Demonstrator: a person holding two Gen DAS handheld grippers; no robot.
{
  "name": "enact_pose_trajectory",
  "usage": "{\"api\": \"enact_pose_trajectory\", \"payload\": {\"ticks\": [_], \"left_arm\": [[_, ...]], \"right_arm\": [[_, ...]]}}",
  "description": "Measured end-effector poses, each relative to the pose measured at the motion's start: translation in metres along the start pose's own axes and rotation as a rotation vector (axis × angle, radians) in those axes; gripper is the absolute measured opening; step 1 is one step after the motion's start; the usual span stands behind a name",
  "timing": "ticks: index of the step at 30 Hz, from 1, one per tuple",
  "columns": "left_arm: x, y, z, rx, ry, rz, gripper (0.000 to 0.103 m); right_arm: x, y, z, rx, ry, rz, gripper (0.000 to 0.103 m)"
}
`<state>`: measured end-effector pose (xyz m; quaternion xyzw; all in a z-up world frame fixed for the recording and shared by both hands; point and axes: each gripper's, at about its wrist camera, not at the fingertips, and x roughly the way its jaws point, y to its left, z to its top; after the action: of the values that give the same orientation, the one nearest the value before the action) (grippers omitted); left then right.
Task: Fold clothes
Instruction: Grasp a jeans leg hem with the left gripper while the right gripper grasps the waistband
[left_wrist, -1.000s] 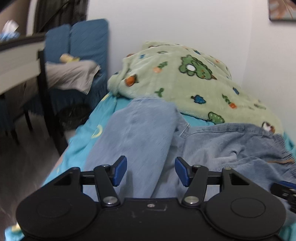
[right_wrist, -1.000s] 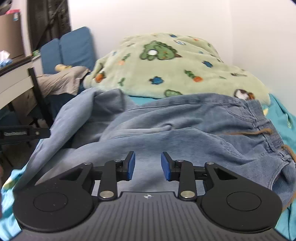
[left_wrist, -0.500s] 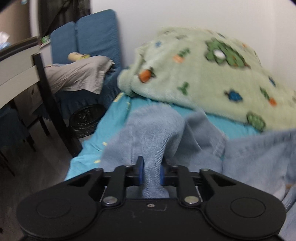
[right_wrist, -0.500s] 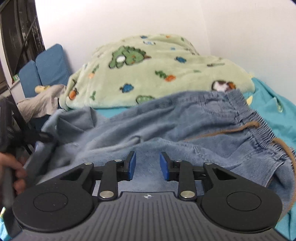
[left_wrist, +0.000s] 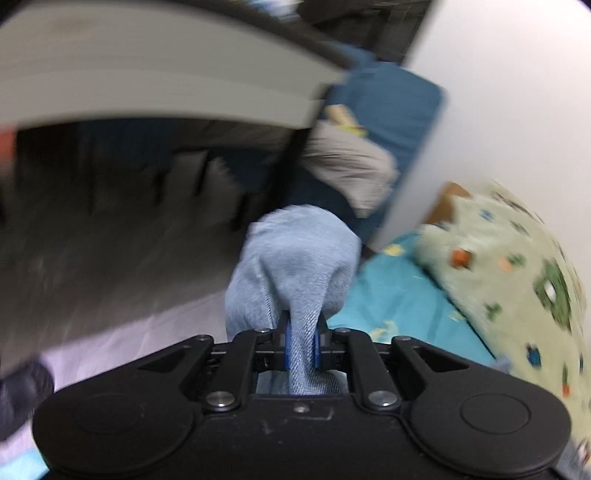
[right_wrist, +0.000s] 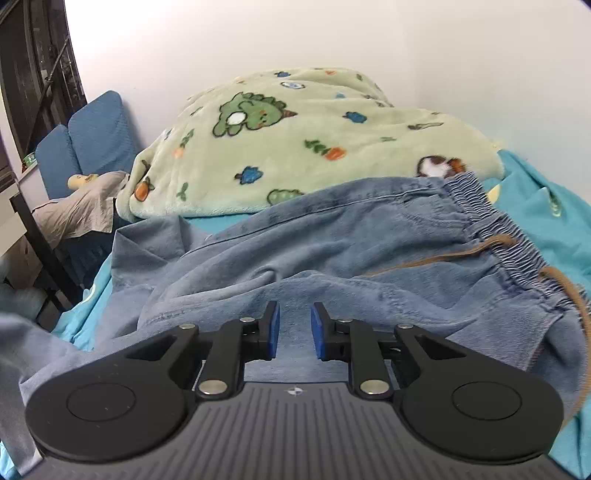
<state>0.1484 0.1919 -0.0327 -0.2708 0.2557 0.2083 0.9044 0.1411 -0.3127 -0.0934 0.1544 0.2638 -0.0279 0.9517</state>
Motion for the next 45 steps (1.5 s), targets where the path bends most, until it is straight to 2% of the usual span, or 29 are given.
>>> {"api": "enact_pose_trajectory", "payload": {"ticks": [2,6,11,13,15,17,19,21,25,27,29,31,32,33,34,35,36,40,42,43,45], "left_arm": [[0.003,0.033,0.006,-0.094,0.047,0.027,0.009],[0.014,0.070,0.008,-0.237,0.128,0.028,0.009],[0.025,0.090,0.015,-0.325,0.189,0.022,0.009],[0.031,0.096,0.016,-0.338,0.207,0.016,0.009],[0.036,0.101,0.015,-0.355,0.229,0.006,0.009],[0.045,0.107,0.015,-0.369,0.248,0.000,0.009],[0.051,0.113,0.014,-0.382,0.265,-0.003,0.009],[0.056,0.119,0.013,-0.400,0.281,-0.007,0.009],[0.062,0.130,0.012,-0.455,0.295,-0.020,0.009],[0.065,0.133,0.012,-0.484,0.298,-0.030,0.008],[0.066,0.135,0.012,-0.512,0.295,-0.038,0.008],[0.064,0.137,0.013,-0.539,0.285,-0.055,0.007],[0.062,0.138,0.014,-0.553,0.278,-0.071,0.007],[0.060,0.139,0.015,-0.568,0.270,-0.088,0.006],[0.058,0.140,0.016,-0.577,0.262,-0.103,0.006],[0.055,0.141,0.017,-0.587,0.254,-0.119,0.006],[0.053,0.142,0.018,-0.597,0.246,-0.134,0.006],[0.043,0.148,0.020,-0.638,0.238,-0.167,0.006],[0.038,0.151,0.019,-0.629,0.253,-0.151,0.006],[0.035,0.151,0.019,-0.616,0.261,-0.138,0.006],[0.033,0.152,0.014,-0.612,0.298,-0.091,0.006]], "right_arm": [[-0.005,-0.002,0.002,0.004,-0.009,-0.008,0.018],[-0.029,-0.018,0.013,0.072,-0.032,-0.018,0.018],[-0.077,-0.067,0.028,0.294,-0.034,-0.053,0.019],[-0.092,-0.089,0.031,0.357,-0.039,-0.142,0.021],[-0.101,-0.103,0.032,0.368,-0.023,-0.293,0.039],[-0.103,-0.122,0.028,0.412,0.010,-0.347,0.050],[-0.097,-0.143,0.019,0.488,0.071,-0.351,0.051],[-0.087,-0.159,0.006,0.586,0.134,-0.355,0.057],[-0.053,-0.176,-0.020,0.791,0.248,-0.251,0.061],[-0.037,-0.179,-0.027,0.862,0.273,-0.233,0.065],[-0.026,-0.180,-0.027,0.867,0.270,-0.247,0.065],[-0.017,-0.177,-0.020,0.785,0.272,-0.298,0.061],[-0.015,-0.175,-0.019,0.758,0.274,-0.328,0.045],[-0.014,-0.174,-0.018,0.744,0.274,-0.353,0.035],[-0.015,-0.173,-0.017,0.742,0.251,-0.353,0.033],[-0.020,-0.171,-0.015,0.749,0.209,-0.333,0.023],[-0.025,-0.168,-0.012,0.743,0.161,-0.312,0.021],[-0.056,-0.142,0.017,0.586,-0.079,-0.288,0.019],[-0.072,-0.140,0.025,0.575,-0.215,-0.267,0.017],[-0.077,-0.141,0.028,0.569,-0.253,-0.275,0.017],[-0.079,-0.152,0.031,0.569,-0.270,-0.316,0.017]]}}
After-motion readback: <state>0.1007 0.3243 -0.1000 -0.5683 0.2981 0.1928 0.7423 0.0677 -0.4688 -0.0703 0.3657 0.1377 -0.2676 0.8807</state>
